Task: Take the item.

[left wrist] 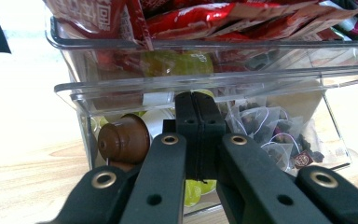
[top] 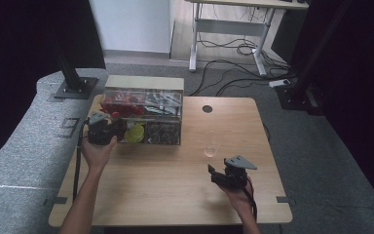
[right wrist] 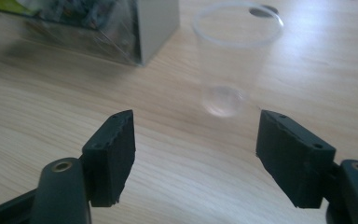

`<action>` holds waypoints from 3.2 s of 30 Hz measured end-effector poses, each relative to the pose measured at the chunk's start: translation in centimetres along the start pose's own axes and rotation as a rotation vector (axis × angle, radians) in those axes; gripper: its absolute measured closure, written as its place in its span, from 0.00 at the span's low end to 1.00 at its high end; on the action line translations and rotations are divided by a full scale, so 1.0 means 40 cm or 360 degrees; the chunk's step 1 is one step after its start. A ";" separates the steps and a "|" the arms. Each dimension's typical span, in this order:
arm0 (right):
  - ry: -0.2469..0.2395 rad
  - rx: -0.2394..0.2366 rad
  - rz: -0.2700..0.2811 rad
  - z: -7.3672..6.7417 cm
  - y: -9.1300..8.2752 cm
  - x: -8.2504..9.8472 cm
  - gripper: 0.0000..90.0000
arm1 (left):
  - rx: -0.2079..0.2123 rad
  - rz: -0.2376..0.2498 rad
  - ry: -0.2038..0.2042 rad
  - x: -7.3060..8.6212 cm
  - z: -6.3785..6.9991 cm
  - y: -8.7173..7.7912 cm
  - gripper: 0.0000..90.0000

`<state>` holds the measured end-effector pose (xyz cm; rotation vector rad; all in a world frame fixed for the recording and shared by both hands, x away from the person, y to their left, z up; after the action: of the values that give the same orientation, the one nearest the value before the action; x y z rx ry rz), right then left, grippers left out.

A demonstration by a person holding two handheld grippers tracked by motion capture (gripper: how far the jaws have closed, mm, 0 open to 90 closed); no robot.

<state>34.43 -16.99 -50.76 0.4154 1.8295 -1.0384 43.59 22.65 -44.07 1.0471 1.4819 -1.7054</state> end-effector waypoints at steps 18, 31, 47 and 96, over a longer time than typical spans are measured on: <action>-0.0083 -0.0195 0.0068 -0.085 0.100 -0.087 0.48 | 0.0013 -0.0008 0.0001 -0.002 -0.002 0.001 1.00; -0.0177 -0.0233 0.0007 -0.115 0.168 -0.122 0.49 | 0.0013 -0.0030 0.0021 -0.003 0.009 0.006 1.00; -0.0171 -0.0291 0.0017 -0.140 0.240 -0.169 0.52 | 0.0025 -0.0048 0.0016 -0.005 0.010 0.010 1.00; -0.0180 -0.0373 -0.0023 -0.212 0.399 -0.204 0.54 | 0.0034 -0.0060 0.0027 -0.007 0.023 0.017 1.00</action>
<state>44.09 0.32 -49.78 0.1989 1.8281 -0.8274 44.15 21.62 -44.11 1.0531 1.5059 -1.7465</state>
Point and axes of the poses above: each handheld gripper's, and its own axes: y roughly forward along the jaws, x roughly out of its underside, z roughly to its right, the point moved 4 cm from there along y, roughly forward along the jaws, and after that the axes turned 12 degrees about -x, right-handed, at the moved point
